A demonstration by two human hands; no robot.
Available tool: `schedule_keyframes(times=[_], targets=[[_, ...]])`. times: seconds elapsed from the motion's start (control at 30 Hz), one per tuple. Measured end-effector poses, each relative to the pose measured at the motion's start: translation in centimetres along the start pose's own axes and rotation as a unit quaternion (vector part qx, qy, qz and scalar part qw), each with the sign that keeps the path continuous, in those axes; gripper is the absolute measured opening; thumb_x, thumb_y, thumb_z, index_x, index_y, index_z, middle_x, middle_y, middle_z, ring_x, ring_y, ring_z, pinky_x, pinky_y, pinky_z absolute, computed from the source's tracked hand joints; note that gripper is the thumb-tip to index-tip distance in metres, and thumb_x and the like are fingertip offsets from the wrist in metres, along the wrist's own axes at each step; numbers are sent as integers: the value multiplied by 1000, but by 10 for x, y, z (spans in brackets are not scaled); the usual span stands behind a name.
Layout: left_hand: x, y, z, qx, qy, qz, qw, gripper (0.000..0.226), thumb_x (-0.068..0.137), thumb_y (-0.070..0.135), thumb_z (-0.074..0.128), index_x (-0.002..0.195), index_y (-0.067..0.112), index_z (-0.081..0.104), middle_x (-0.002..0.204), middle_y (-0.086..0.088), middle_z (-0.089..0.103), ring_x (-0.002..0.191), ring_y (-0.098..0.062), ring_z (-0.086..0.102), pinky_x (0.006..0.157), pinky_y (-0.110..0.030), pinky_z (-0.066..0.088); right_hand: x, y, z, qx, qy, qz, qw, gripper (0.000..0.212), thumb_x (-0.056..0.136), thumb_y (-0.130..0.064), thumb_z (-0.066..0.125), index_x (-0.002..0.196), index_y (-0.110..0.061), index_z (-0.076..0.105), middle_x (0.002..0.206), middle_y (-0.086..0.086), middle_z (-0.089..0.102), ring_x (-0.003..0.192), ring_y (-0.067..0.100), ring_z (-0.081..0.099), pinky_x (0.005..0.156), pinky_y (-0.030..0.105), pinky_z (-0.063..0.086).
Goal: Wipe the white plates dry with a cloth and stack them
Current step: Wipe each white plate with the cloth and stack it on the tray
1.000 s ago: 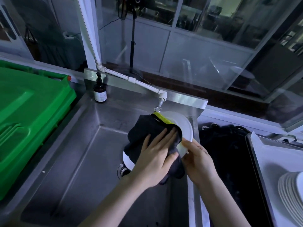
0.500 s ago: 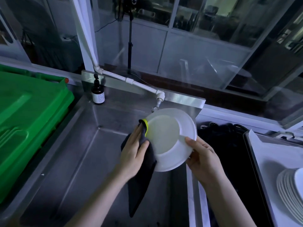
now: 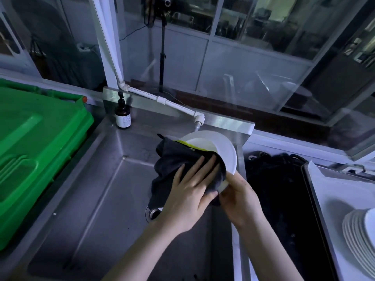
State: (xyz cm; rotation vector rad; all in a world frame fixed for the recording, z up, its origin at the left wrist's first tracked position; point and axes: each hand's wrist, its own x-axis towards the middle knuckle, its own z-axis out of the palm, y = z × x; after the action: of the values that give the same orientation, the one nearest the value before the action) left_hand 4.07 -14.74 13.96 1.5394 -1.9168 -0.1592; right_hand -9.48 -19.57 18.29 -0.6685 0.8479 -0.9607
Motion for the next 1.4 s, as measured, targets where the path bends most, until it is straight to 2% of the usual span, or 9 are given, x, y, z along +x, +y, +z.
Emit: schedule_keyframes(times=[0.23, 0.37, 0.67, 0.83, 0.97, 1.13, 1.23, 1.33, 1.4], targets=[[24, -8, -16, -127, -11, -82, 988, 53, 100, 40, 32, 147, 45, 8, 155, 34, 2, 146, 9, -5, 119, -44, 9, -16, -3, -10, -123, -64, -12, 990, 20, 84, -11, 69, 101, -6, 77, 88, 12, 76, 75, 18, 72, 63, 26, 57], [33, -11, -22, -87, -29, 0, 996, 56, 99, 41, 31, 153, 40, 13, 161, 25, 8, 150, 0, -2, 117, -45, 11, -20, -10, -8, -193, -86, -11, 977, 21, 85, -14, 71, 101, -2, 74, 92, 20, 71, 84, 31, 66, 77, 44, 54], [27, -34, -13, -115, 78, -107, 985, 43, 101, 18, 50, 142, 7, 49, 145, -9, 52, 133, -26, 50, 109, -36, 38, -29, -22, -23, -139, -68, -11, 988, 31, 81, -13, 66, 109, -1, 74, 100, 20, 73, 84, 24, 71, 63, 30, 57], [18, -45, -13, -93, 127, -214, 964, 13, 96, 11, 60, 99, -1, 65, 72, -23, 66, 66, -44, 62, 55, -29, 24, -35, -34, -48, -155, -46, -34, 986, 30, 83, -16, 65, 109, -5, 74, 102, 19, 72, 86, 25, 68, 64, 30, 56], [19, -38, -14, -100, 93, -225, 965, 20, 94, 18, 63, 114, 15, 64, 86, -11, 72, 80, -37, 66, 62, -40, 47, -42, -49, -58, -218, -52, -85, 971, 24, 87, -17, 64, 107, -9, 75, 93, 13, 73, 83, 21, 68, 65, 32, 57], [37, -13, -12, -182, 35, -168, 968, 35, 82, 15, 67, 113, 31, 64, 92, 19, 69, 92, -1, 63, 81, -25, 48, -50, -57, -58, -403, -62, -164, 898, 12, 95, -12, 66, 97, -3, 74, 82, 26, 65, 74, 22, 57, 66, 40, 45], [49, 2, -12, -332, 22, -308, 891, 27, 72, 40, 56, 95, 35, 70, 93, 21, 72, 97, -2, 64, 91, -26, 48, -61, -58, -64, -479, -59, -203, 852, 20, 95, -3, 64, 86, -18, 74, 67, 12, 58, 64, 10, 48, 62, 31, 38], [60, 19, -12, -431, -17, -418, 799, 60, 65, 71, 55, 102, 28, 74, 107, 5, 73, 106, -15, 64, 103, -41, 46, -75, -59, -72, -601, -55, -276, 748, 44, 92, -4, 68, 88, -48, 72, 55, -12, 47, 49, 5, 42, 52, 12, 30], [68, 32, -11, -410, -36, -423, 807, 63, 64, 75, 59, 96, 23, 75, 101, 4, 73, 99, -15, 65, 95, -36, 48, -86, -62, -78, -684, -50, -330, 648, 39, 88, -3, 72, 116, -29, 75, 63, -8, 63, 54, 9, 58, 50, 16, 43]])
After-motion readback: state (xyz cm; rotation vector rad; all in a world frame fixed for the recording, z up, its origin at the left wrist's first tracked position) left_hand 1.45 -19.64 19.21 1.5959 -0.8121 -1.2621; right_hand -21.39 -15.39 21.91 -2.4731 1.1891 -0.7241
